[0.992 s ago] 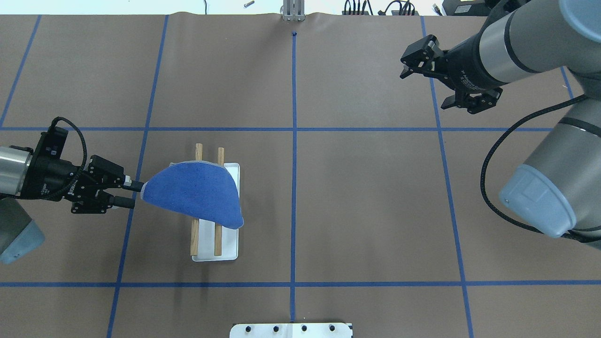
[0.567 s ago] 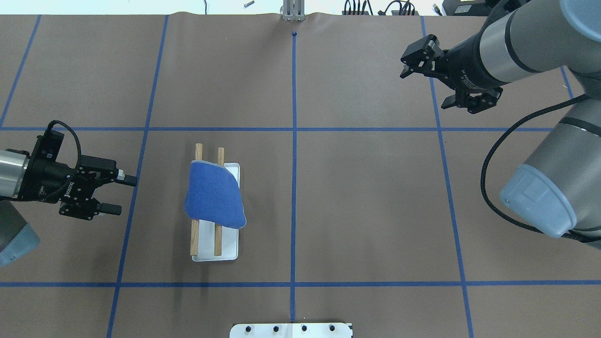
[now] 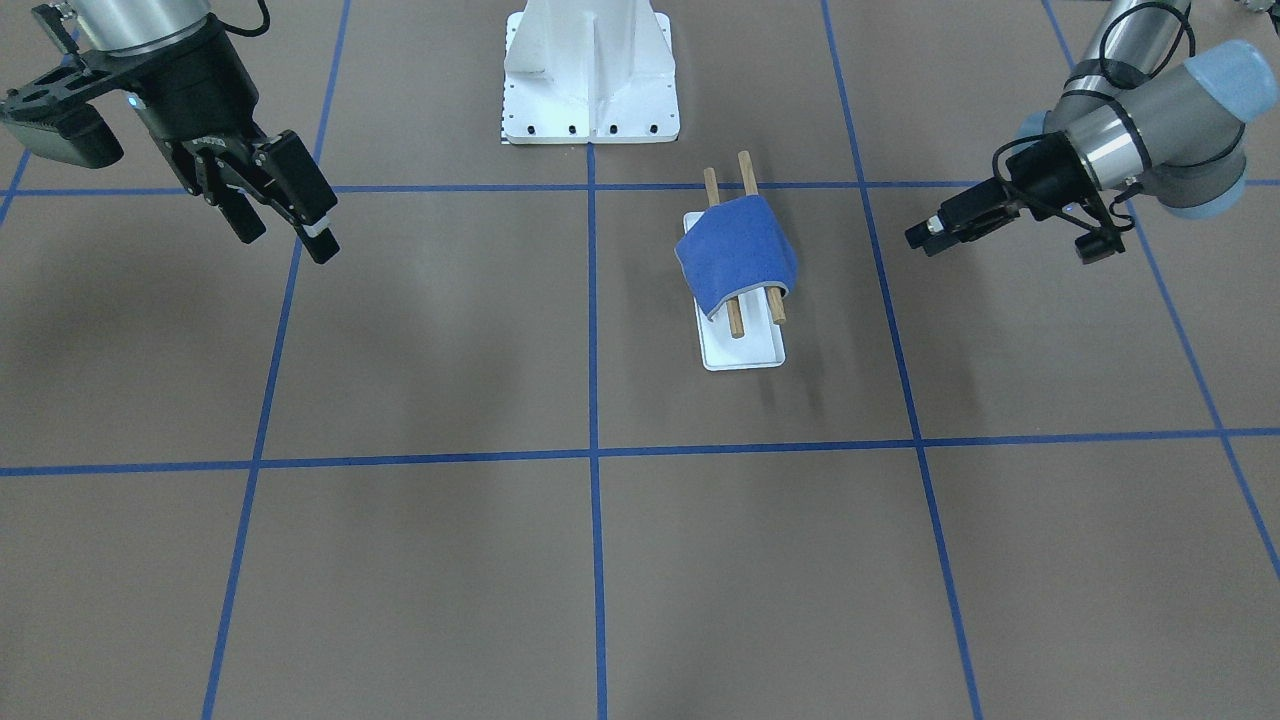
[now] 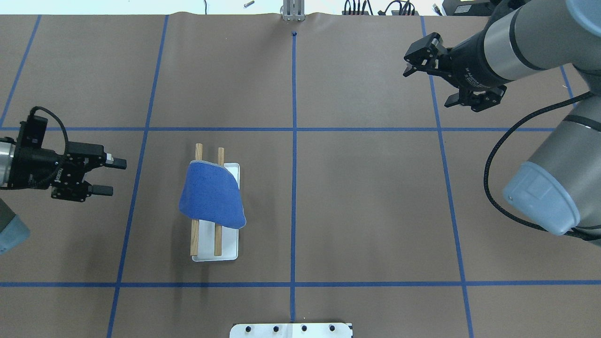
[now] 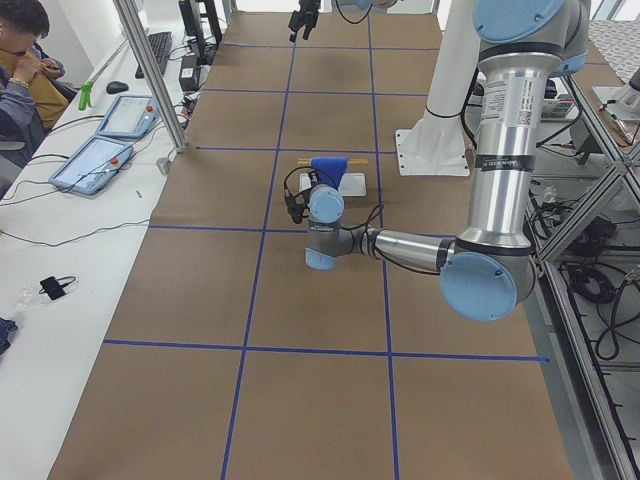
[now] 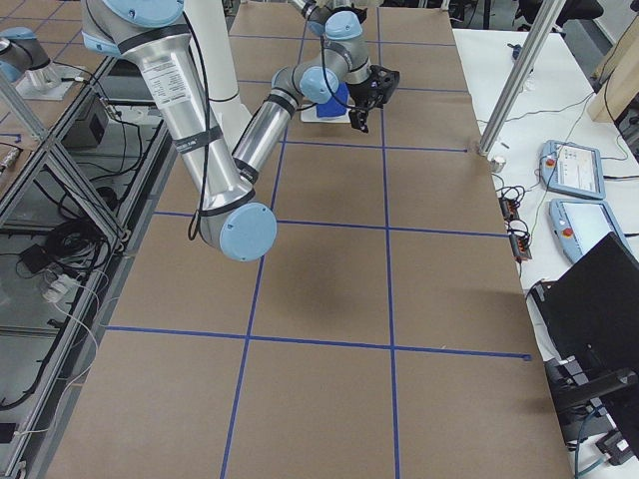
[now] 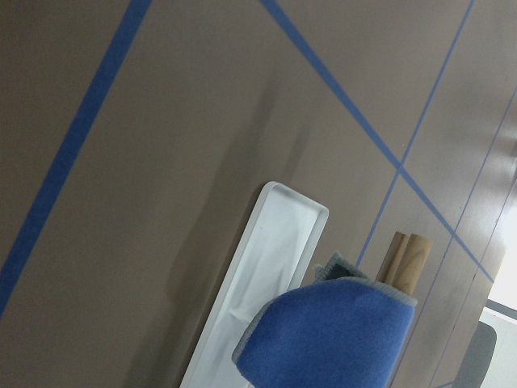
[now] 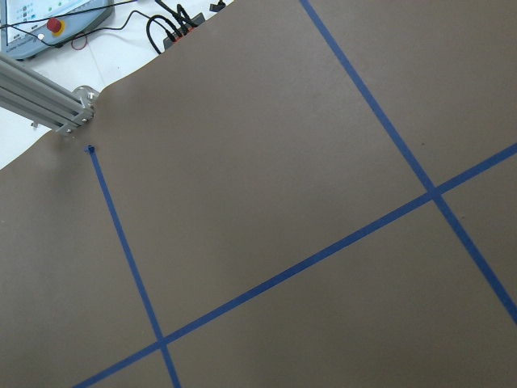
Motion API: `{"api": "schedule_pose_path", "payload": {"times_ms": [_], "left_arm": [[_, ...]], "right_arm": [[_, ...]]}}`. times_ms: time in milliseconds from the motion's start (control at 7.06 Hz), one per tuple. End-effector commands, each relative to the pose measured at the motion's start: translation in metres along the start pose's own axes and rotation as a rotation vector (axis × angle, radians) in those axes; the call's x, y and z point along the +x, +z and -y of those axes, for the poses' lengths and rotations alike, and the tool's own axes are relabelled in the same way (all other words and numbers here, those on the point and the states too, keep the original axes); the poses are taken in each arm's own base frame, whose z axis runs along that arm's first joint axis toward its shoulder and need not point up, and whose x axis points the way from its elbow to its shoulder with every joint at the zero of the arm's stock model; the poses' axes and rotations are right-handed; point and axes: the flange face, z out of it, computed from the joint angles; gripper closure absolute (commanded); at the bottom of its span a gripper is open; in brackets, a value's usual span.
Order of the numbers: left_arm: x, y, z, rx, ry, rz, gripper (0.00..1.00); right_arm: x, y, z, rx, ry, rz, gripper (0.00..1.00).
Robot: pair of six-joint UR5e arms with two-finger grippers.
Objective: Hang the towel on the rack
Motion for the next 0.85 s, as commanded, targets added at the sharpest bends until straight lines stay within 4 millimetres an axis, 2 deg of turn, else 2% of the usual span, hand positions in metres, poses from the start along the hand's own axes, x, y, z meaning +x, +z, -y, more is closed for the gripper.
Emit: {"api": "schedule_pose_path", "payload": {"times_ms": [0,142,283,425,567,709], "left_arm": [[-0.005,-0.050,0.061,0.182,0.153,0.070,0.02],[-0.015,-0.068,0.084,0.234,0.272,0.141,0.02],[-0.025,-0.095,0.105,0.293,0.347,0.189,0.02],[-0.033,-0.130,0.130,0.367,0.339,0.236,0.02],[-0.036,-0.167,0.154,0.427,0.384,0.327,0.02],[-0.042,-0.194,0.175,0.421,0.513,0.470,0.02]], "right_arm": [[0.031,0.004,0.022,0.022,-0.077,-0.049,0.00],[0.047,0.006,0.034,0.024,-0.102,-0.075,0.00],[0.073,0.008,0.052,0.036,-0.165,-0.117,0.00],[0.100,0.006,0.075,0.040,-0.200,-0.154,0.00],[0.137,-0.006,0.102,0.021,-0.225,-0.180,0.00],[0.173,-0.018,0.131,-0.013,-0.273,-0.190,0.00]]}}
